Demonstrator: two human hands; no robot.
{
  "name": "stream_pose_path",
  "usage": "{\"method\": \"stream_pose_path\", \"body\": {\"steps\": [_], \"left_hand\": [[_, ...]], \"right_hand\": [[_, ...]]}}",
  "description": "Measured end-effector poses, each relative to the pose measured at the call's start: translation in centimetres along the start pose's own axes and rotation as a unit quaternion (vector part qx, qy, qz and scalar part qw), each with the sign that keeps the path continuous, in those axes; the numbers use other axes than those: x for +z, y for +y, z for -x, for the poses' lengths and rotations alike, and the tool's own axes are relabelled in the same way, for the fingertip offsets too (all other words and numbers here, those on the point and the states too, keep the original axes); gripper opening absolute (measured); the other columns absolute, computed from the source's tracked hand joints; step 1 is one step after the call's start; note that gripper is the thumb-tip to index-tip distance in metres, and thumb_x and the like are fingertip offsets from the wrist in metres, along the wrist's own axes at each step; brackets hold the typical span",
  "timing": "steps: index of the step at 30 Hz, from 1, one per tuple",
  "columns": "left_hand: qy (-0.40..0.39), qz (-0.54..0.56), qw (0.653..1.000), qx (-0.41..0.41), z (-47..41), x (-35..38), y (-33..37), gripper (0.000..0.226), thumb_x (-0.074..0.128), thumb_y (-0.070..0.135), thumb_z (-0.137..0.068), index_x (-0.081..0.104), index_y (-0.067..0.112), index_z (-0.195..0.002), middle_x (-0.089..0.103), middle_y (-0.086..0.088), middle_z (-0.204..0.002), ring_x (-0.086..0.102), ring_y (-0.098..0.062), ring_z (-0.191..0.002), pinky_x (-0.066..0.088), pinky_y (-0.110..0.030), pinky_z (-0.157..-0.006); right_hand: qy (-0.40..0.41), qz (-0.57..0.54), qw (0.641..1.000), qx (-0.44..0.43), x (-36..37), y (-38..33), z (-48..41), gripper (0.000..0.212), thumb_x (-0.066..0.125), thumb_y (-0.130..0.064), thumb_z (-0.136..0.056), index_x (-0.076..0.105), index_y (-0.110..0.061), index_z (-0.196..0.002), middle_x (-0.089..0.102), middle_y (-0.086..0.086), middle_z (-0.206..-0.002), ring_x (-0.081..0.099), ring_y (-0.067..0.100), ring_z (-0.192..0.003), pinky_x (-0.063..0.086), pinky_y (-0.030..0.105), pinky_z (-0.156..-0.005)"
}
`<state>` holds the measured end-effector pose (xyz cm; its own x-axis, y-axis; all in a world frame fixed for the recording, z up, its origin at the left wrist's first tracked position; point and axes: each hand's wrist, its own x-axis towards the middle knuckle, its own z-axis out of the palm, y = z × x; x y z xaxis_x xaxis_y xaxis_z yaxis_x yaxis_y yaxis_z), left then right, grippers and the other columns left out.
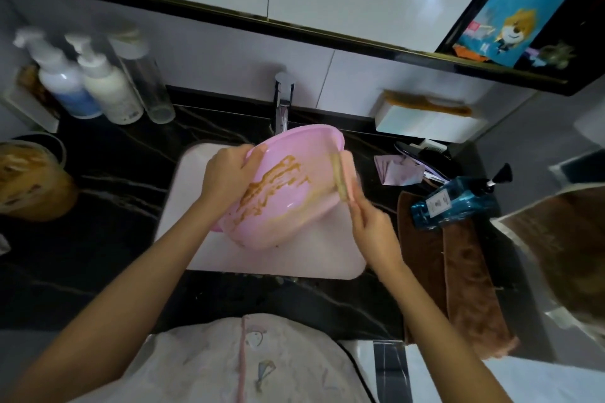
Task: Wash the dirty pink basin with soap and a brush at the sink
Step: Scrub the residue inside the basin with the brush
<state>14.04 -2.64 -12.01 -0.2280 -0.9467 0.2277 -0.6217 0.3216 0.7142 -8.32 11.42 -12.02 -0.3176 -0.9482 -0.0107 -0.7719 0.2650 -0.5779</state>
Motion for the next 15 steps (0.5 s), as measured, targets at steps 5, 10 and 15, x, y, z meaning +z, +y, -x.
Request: {"method": "stream_pose_path", "body": {"steps": [5, 10, 15], "left_hand": [[-0.009, -0.003, 1.000, -0.009, -0.1, 0.0, 0.1, 0.045, 0.038, 0.045, -0.095, 0.055, 0.014, -0.067, 0.050, 0.002, -0.056, 0.051, -0.021, -0.058, 0.030, -0.027, -0.053], [-0.005, -0.010, 1.000, 0.003, -0.2, 0.0, 0.5, 0.043, 0.040, 0.040, -0.097, 0.055, 0.013, -0.067, 0.050, 0.001, -0.056, 0.051, -0.022, -0.058, 0.029, -0.028, -0.055], [0.005, 0.004, 1.000, -0.017, -0.1, -0.6, -0.1, 0.044, 0.036, 0.047, -0.092, 0.049, 0.018, -0.061, 0.047, 0.003, -0.053, 0.048, -0.021, -0.056, 0.030, -0.029, -0.052]], "right_hand": [[-0.023, 0.037, 0.996, -0.084, 2.0, -3.2, 1.3, 0.053, 0.029, -0.044, -0.098, 0.011, -0.036, -0.148, 0.062, 0.016, -0.066, 0.058, 0.030, -0.055, 0.042, 0.037, -0.050], [-0.003, 0.014, 0.999, 0.040, -0.5, 0.1, -1.3, 0.050, 0.034, -0.032, -0.101, 0.020, -0.027, -0.149, 0.064, 0.017, -0.075, 0.063, 0.032, -0.067, 0.049, 0.041, -0.058], [-0.053, 0.036, 0.994, -0.094, 1.5, -2.7, 2.2, 0.052, 0.037, -0.033, -0.100, 0.019, -0.034, -0.149, 0.065, 0.019, -0.073, 0.061, 0.034, -0.063, 0.042, 0.036, -0.052]]}}
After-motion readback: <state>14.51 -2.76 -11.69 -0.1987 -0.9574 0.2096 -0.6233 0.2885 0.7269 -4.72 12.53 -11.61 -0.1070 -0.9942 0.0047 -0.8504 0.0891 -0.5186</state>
